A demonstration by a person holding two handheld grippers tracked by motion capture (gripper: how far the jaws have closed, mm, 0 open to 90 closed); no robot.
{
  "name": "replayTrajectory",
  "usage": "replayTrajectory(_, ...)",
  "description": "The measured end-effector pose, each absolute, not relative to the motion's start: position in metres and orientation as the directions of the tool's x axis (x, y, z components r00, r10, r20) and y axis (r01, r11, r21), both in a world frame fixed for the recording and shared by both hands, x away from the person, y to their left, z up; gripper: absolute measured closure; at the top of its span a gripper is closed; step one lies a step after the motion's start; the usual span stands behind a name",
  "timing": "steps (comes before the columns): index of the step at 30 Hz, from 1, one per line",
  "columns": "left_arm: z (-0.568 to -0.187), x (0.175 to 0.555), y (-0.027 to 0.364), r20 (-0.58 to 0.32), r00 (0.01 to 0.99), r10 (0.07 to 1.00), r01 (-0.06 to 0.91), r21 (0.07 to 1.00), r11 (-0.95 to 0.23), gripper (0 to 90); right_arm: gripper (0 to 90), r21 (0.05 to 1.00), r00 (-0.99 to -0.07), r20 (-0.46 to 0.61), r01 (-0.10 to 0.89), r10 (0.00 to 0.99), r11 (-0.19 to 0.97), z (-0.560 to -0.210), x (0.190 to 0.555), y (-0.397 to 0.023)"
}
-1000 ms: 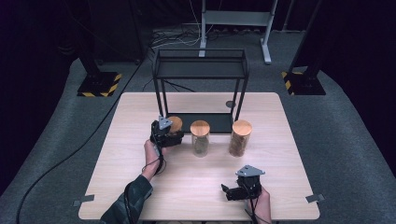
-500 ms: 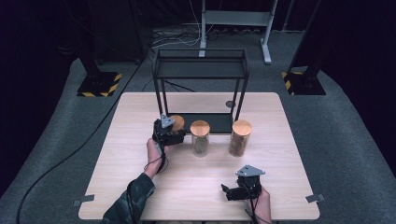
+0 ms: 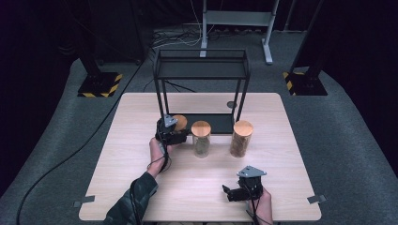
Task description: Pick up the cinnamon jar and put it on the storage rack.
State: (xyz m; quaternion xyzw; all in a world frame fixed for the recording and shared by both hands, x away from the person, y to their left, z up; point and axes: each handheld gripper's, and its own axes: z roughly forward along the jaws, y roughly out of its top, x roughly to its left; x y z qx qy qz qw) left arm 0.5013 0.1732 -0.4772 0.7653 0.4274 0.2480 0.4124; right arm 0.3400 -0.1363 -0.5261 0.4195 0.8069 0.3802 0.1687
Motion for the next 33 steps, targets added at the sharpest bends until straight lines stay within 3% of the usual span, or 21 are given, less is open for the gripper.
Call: replayTrajectory(33, -0.482, 0.524, 0.164, -0.012, 0.480, 0.877, 0.480, 0.840, -0.251, 25.6, 1.3, 0.753, -0.595, 0.047, 0.548, 0.802, 0.363, -0.526, 0.340, -0.136)
